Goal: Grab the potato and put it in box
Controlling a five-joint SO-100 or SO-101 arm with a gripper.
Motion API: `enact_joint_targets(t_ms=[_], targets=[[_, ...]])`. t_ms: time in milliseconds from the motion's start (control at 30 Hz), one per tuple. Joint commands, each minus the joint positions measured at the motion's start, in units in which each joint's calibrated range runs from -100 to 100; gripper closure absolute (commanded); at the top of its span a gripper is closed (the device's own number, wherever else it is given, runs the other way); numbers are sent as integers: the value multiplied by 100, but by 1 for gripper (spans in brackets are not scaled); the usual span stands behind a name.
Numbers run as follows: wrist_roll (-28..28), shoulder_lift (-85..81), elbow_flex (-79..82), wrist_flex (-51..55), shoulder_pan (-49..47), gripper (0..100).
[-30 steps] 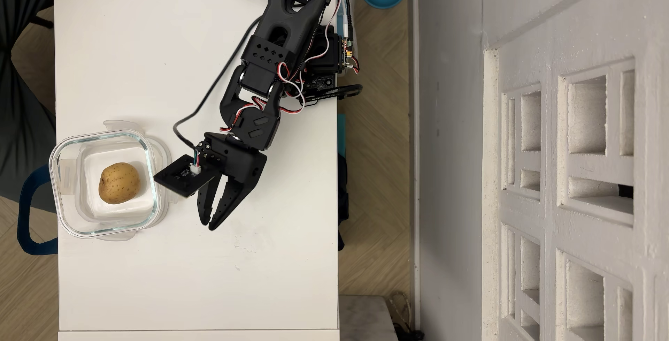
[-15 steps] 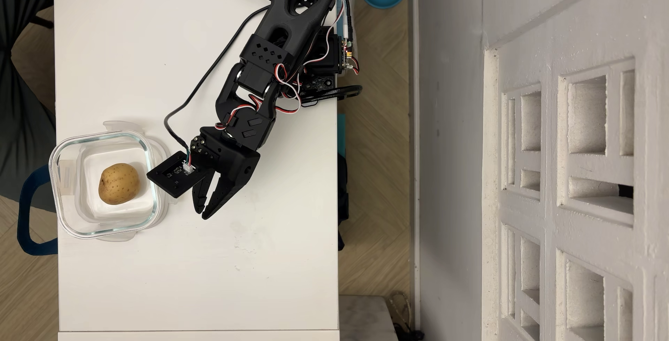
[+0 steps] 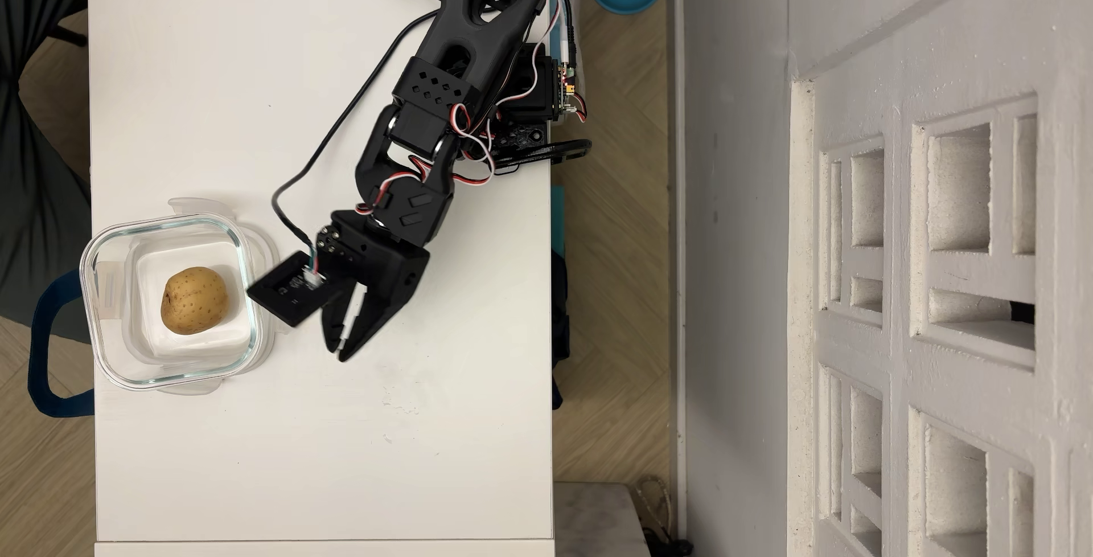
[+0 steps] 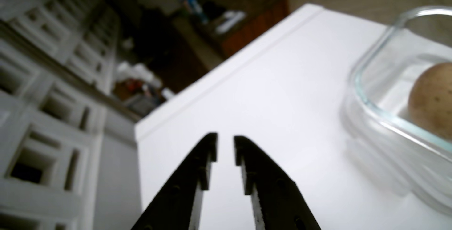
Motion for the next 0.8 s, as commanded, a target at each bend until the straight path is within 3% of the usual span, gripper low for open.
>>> enact_joint_targets(t_ms=[0, 767], targets=[[-5, -12, -7, 18, -811, 96], [38, 56, -7, 27, -841, 96]])
